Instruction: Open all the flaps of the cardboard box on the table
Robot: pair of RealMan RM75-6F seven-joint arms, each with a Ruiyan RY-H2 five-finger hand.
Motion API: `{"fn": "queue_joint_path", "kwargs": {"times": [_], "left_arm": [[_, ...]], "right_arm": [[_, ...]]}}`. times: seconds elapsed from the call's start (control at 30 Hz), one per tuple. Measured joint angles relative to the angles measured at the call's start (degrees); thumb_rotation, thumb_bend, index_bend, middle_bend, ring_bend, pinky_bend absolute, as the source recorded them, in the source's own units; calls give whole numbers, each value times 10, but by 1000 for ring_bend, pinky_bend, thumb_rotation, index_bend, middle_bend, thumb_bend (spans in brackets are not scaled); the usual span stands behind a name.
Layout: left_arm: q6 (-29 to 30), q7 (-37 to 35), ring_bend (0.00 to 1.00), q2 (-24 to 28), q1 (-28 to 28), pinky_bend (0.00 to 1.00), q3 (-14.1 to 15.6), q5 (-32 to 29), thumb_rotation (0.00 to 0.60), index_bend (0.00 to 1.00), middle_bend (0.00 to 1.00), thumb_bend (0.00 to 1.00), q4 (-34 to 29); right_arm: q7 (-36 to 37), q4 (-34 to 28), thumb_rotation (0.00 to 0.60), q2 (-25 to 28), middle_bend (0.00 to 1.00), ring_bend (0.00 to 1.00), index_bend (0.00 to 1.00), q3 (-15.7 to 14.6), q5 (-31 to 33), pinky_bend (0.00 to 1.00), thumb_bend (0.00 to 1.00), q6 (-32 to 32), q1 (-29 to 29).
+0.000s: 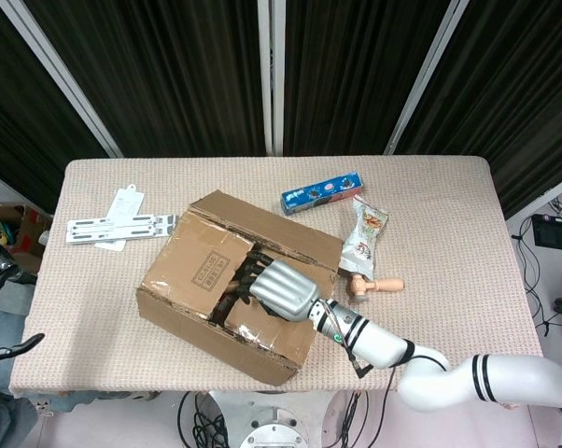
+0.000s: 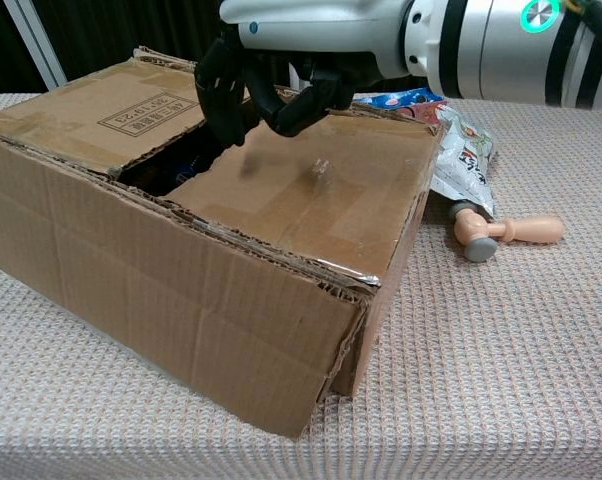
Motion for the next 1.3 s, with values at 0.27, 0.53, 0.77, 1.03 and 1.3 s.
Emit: {"fn": "queue_joint_path", "kwargs": {"times": [0.27, 0.53, 0.77, 1.03, 1.3], "left_arm": [[1, -9, 99, -2, 2, 151, 0, -1, 183, 40, 119, 53, 9], [4, -15, 99, 1, 5, 151, 1, -1, 183, 40, 119, 53, 13], [3, -16, 99, 3, 6, 151, 2, -1, 183, 40, 119, 53, 12], [3, -14, 99, 7, 6, 151, 1, 0, 181, 40, 119, 54, 7], [-1, -3, 99, 13, 2, 152, 0, 3, 184, 40, 119, 54, -8]], "right_arm": [[-30, 17, 600, -24, 237, 58, 244, -19, 54, 36, 1000, -2, 29], [-43, 28, 600, -39, 200, 30, 183, -30, 85, 12, 1000, 3, 49], [-62, 26, 600, -35, 318, 42, 230, -43, 115, 0, 1000, 13, 63], [-49, 12, 600, -17, 453, 69, 291, -43, 105, 0, 1000, 37, 58], [4, -16, 600, 29, 493, 90, 287, -28, 56, 0, 1000, 67, 33]]}}
